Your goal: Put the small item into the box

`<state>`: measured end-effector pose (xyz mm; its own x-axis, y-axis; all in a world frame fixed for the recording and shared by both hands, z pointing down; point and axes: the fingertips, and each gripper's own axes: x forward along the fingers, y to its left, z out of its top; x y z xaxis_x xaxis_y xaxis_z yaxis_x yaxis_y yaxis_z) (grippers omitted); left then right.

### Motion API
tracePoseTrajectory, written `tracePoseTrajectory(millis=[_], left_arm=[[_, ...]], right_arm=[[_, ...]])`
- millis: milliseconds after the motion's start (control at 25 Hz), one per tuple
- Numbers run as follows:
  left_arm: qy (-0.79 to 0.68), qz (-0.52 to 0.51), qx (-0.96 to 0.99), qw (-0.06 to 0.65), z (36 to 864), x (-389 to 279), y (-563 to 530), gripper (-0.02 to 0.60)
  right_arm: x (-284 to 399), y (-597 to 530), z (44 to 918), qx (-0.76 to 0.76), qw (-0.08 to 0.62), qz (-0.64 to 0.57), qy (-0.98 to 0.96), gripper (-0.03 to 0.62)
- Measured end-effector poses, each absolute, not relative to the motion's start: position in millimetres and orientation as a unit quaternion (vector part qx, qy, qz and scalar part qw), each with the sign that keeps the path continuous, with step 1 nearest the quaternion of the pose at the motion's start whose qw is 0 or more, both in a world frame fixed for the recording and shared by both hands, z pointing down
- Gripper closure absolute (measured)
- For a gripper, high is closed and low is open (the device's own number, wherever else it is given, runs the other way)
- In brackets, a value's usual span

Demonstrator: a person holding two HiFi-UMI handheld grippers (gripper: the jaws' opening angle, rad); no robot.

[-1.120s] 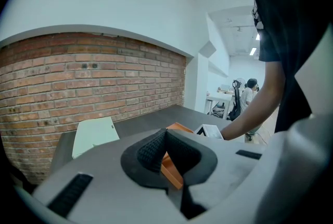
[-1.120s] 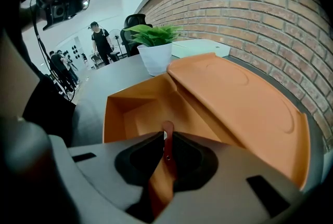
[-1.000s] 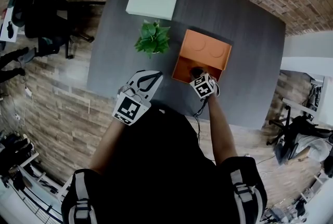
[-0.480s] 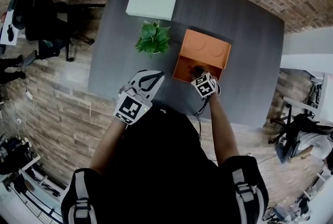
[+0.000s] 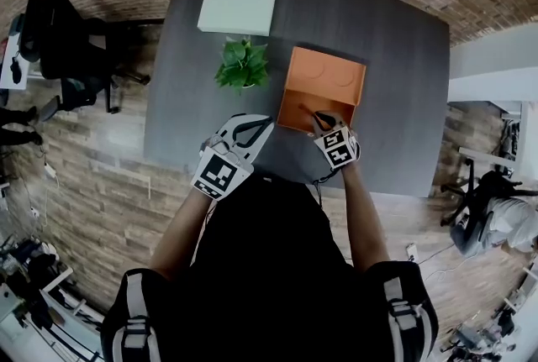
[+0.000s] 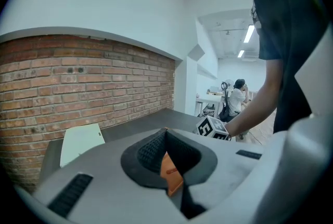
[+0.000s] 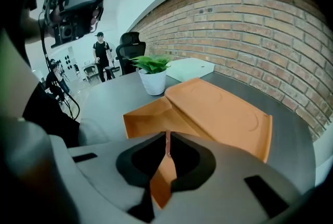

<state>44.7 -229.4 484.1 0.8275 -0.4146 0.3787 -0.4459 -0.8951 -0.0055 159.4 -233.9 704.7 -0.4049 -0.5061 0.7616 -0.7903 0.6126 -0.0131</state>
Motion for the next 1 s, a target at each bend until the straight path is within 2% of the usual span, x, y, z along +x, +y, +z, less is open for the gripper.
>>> tracePoseTrajectory(millis=[320, 520, 680, 1000], left_arm=[[-0.214, 0.182, 0.959, 0.032, 482, 64, -215, 0.560], [-0.209, 0.184, 0.960, 0.023, 485, 77, -200, 0.560], [-0.216, 0.189, 0.958, 0.026, 490, 74, -190, 0.560], [-0.225, 0.193, 0.955, 0.017, 488, 81, -177, 0.560]], right_arm=[[169, -217, 660, 0.430, 0.344, 0.146, -0.822, 0.569], [178, -202, 624, 0.454, 0.267, 0.169, -0.833, 0.569], [182, -188, 601, 0.467, 0.234, 0.160, -0.838, 0.569], [196, -155, 575, 0.476, 0.224, 0.140, -0.839, 0.569]])
